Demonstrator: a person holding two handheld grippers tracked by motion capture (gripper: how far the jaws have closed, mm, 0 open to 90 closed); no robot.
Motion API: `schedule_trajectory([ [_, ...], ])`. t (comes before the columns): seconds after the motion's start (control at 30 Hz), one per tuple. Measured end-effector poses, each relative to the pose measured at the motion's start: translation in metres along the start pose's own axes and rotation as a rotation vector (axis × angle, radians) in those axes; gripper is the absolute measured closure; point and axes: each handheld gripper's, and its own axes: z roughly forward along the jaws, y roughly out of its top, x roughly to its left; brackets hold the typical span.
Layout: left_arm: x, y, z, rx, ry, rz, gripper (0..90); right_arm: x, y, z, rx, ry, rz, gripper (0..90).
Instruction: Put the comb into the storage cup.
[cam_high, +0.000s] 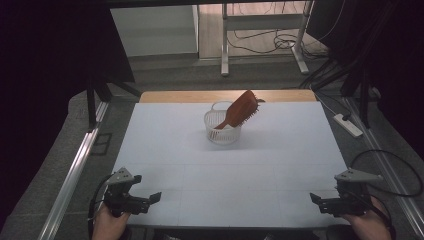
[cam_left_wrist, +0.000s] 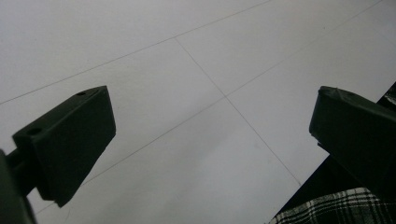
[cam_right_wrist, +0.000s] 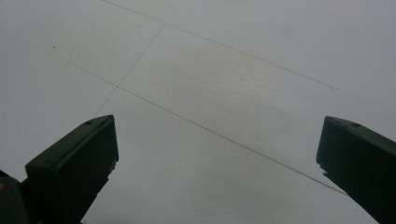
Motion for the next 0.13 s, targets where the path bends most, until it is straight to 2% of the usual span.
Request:
schedule_trajectory([
  [0.13, -0.0002, 0.001, 0.0008, 0.0, -0.002, 0.0, 0.3, 0.0002, -0.0001, 0.0011, 0.008, -0.002, -0.008, 0.0],
])
